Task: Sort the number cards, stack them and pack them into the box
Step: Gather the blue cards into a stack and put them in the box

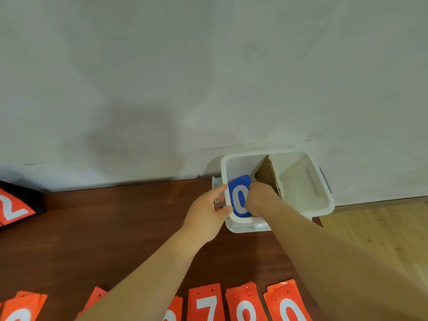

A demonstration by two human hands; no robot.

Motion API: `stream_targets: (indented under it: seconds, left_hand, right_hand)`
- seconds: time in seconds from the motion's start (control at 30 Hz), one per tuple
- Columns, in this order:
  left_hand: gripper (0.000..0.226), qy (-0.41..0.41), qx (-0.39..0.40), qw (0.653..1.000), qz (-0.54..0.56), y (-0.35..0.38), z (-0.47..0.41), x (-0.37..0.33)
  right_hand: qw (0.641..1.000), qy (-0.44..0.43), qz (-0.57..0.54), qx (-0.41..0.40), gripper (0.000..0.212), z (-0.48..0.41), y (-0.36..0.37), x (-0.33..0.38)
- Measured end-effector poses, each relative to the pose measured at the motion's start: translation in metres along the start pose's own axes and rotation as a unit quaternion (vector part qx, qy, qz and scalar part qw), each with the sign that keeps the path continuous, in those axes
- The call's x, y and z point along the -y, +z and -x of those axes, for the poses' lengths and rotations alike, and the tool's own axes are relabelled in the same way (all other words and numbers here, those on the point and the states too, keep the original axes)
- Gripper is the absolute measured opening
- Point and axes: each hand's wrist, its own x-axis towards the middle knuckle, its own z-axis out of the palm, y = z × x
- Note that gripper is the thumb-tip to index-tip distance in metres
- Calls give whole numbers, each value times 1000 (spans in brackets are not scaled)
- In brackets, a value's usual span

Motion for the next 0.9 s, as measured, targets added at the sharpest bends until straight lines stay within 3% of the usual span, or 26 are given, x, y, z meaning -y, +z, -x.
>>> stream_targets:
  seconds: [0.17, 0.37, 0.53, 0.7, 0.9]
  left_hand:
    - [55, -17, -14, 999, -27, 0, 4, -3]
    - [56, -18, -54, 993, -103, -16, 39, -3]
    - [65, 6, -85, 964, -250, -30, 114, 28]
    - [76, -40, -68, 934, -348, -27, 191, 76]
    - [80, -71, -25, 912, -402, -27, 248, 123]
  right_hand:
    - [996, -32, 70, 35, 29, 5, -2, 3]
    - [989, -102, -89, -62, 50, 77, -9, -20]
    - [967, -161, -102, -166, 62, 159, 33, -41]
    - [992, -71, -48, -93, 77, 205, 98, -54]
    - [998, -41, -17, -50, 85, 236, 162, -52]
